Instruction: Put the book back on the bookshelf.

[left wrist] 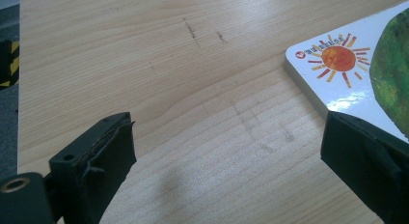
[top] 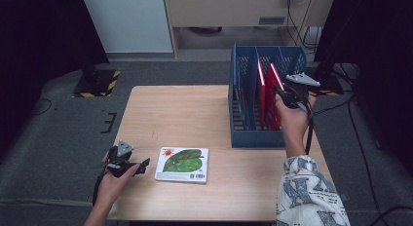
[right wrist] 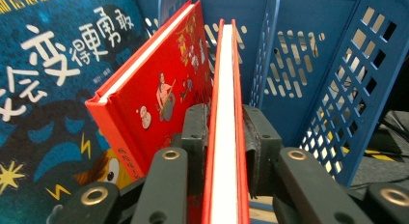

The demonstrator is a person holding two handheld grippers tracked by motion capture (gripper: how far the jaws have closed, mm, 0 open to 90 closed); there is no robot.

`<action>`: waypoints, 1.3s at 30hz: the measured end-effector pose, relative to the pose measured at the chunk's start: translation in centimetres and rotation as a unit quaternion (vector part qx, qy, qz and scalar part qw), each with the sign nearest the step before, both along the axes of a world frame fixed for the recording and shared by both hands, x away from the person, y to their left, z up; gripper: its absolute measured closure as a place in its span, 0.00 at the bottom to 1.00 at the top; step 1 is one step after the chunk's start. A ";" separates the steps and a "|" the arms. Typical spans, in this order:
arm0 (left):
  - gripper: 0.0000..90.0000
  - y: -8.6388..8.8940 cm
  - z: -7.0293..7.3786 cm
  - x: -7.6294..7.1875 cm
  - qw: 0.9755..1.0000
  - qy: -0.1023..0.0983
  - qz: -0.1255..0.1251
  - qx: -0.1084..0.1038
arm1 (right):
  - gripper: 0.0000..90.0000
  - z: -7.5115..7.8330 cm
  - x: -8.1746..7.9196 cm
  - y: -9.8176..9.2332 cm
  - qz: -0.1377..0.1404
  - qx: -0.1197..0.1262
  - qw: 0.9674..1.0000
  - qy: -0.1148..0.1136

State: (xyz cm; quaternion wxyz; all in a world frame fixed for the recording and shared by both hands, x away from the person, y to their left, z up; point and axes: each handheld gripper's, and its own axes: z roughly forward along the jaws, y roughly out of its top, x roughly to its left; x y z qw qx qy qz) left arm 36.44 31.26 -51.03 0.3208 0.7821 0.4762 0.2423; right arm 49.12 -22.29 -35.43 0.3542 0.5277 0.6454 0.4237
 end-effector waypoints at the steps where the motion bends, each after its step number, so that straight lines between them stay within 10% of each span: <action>1: 0.05 0.0 0.0 0.0 1.000 0.000 -0.001 0.000 | 0.83 0.0 0.0 0.0 -0.002 -0.002 1.000 0.000; 39: 0.05 0.0 0.1 0.1 1.000 -0.001 -0.001 -0.005 | 0.88 -0.2 1.9 0.3 -0.031 -0.004 0.999 -0.013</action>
